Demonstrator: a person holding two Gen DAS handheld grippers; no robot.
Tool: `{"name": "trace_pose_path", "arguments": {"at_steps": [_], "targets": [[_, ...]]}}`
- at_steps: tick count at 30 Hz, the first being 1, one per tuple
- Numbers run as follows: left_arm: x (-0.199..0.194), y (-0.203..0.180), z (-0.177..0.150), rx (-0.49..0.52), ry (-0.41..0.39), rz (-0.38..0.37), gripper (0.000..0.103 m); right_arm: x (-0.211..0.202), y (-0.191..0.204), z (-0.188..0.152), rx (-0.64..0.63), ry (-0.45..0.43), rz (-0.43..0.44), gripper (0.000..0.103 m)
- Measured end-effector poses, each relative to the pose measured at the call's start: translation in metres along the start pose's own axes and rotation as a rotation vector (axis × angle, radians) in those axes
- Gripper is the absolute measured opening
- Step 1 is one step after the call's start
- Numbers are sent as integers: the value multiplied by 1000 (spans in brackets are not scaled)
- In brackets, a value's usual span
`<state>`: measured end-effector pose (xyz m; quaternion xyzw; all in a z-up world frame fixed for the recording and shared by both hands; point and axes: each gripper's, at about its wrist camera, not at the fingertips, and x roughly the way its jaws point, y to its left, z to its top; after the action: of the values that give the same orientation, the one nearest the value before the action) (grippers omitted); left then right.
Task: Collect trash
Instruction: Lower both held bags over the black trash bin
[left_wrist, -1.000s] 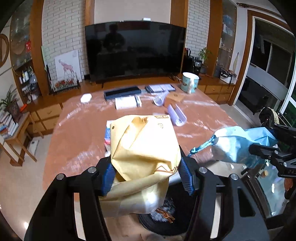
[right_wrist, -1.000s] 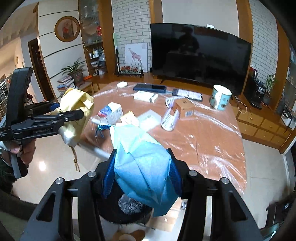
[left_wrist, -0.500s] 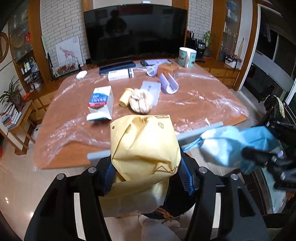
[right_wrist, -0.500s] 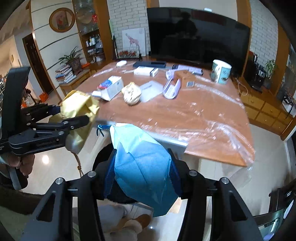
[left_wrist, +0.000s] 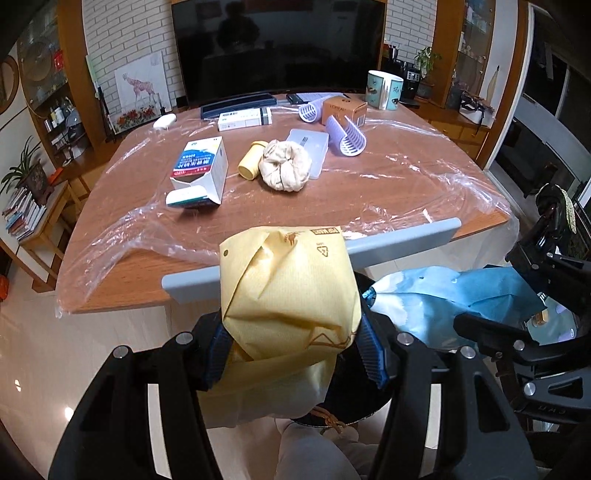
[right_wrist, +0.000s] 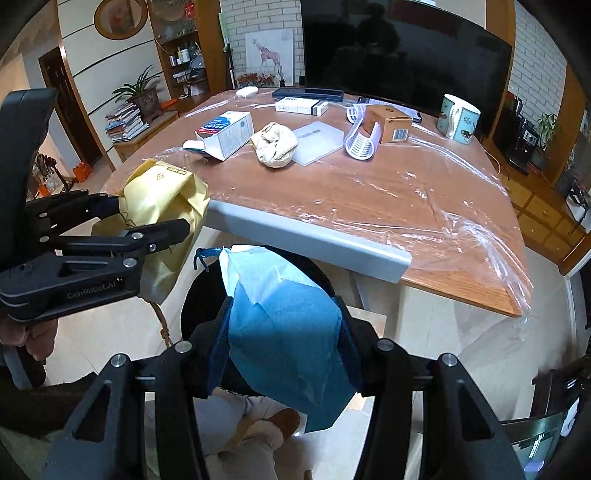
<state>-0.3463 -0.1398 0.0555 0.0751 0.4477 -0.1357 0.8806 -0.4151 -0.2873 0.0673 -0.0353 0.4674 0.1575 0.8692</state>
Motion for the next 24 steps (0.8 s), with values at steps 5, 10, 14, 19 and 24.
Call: {"name": "trace_pose_path", "arguments": {"at_steps": [5, 10, 14, 19, 24], "targets": [[7, 0, -3, 1, 19, -1, 59, 7, -3, 0, 36, 14, 21, 51], [15, -4, -6, 11, 43, -2, 59, 19, -1, 2, 46, 34, 27, 51], [20, -6, -8, 18, 61, -2, 59, 27, -1, 1, 65, 50, 48, 51], [27, -8, -11, 25, 84, 0, 59, 35, 0, 2, 79, 63, 51, 51], [37, -10, -14, 26, 112, -8, 59, 39, -3, 4, 90, 68, 44, 51]]}}
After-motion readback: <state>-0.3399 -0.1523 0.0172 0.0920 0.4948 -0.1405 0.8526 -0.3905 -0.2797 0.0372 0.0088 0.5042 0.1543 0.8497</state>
